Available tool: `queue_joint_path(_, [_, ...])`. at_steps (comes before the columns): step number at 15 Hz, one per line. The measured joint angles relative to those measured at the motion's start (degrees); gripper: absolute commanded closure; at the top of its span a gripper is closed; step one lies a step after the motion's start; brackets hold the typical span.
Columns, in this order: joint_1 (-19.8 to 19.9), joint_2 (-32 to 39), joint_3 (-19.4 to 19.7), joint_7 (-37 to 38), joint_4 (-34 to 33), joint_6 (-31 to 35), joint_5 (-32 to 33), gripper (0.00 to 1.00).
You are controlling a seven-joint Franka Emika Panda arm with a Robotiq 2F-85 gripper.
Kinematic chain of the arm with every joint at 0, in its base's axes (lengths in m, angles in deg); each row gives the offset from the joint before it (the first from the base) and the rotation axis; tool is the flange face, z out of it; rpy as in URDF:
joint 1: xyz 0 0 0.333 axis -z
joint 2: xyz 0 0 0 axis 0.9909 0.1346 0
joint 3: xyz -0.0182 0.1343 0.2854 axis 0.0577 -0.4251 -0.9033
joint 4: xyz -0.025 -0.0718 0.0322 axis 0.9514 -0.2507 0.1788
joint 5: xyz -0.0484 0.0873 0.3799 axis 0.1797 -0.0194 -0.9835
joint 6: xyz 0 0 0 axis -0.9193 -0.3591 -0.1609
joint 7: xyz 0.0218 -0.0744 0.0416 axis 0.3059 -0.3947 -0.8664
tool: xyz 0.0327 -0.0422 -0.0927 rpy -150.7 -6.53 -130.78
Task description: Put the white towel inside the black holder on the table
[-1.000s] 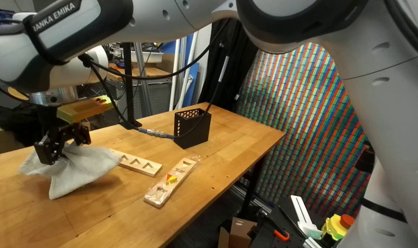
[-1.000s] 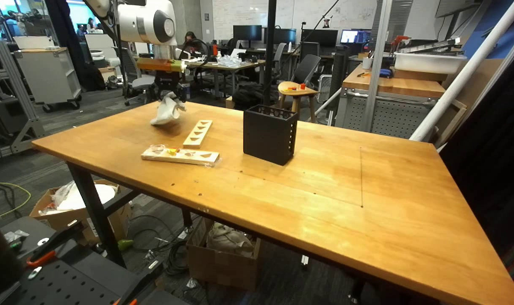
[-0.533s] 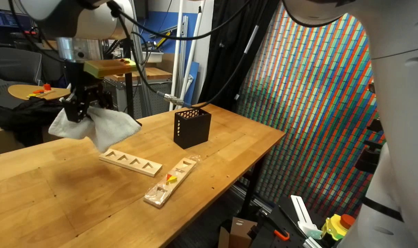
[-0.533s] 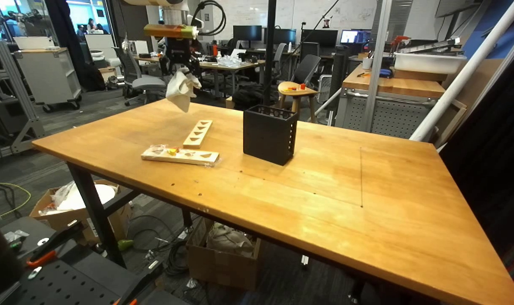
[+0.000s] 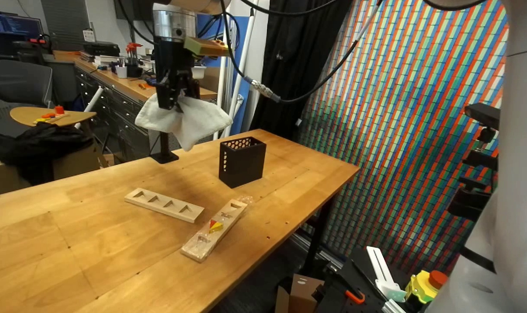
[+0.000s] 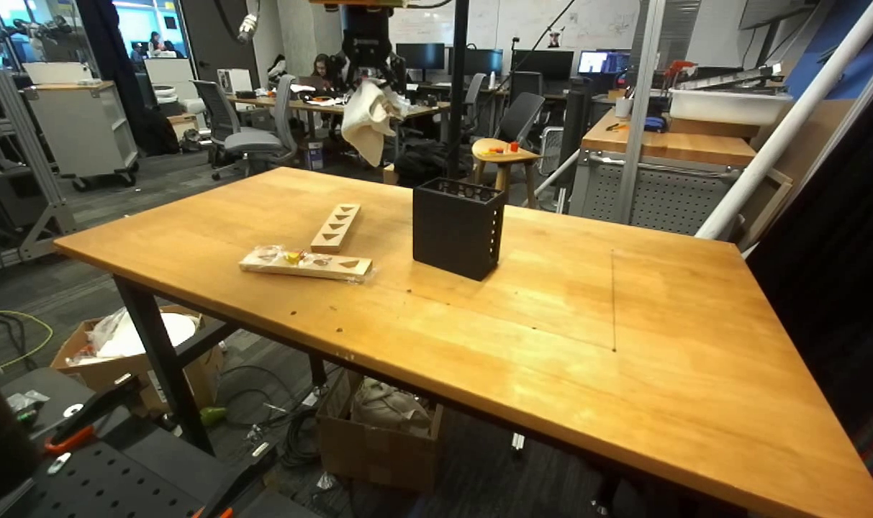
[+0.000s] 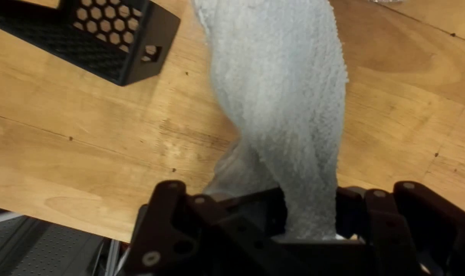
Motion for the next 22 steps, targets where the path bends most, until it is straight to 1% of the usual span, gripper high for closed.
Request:
queue_joint_path(5, [5.15,-2.02,2.91,-4.48,-0.09,-1.74,-2.53,1.0])
queue_joint_path(10, [8.9,-2.04,4.66,-7.75,-0.18,-2.1,-5.97,1.0])
queue_joint_path(16, [11.86,-1.31,5.52,-11.69,-0.17,-2.76,-8.46,1.0])
queue_joint_path(22, [13.28,0.98,5.53,-14.29,-0.15,-2.74,-12.2,1.0])
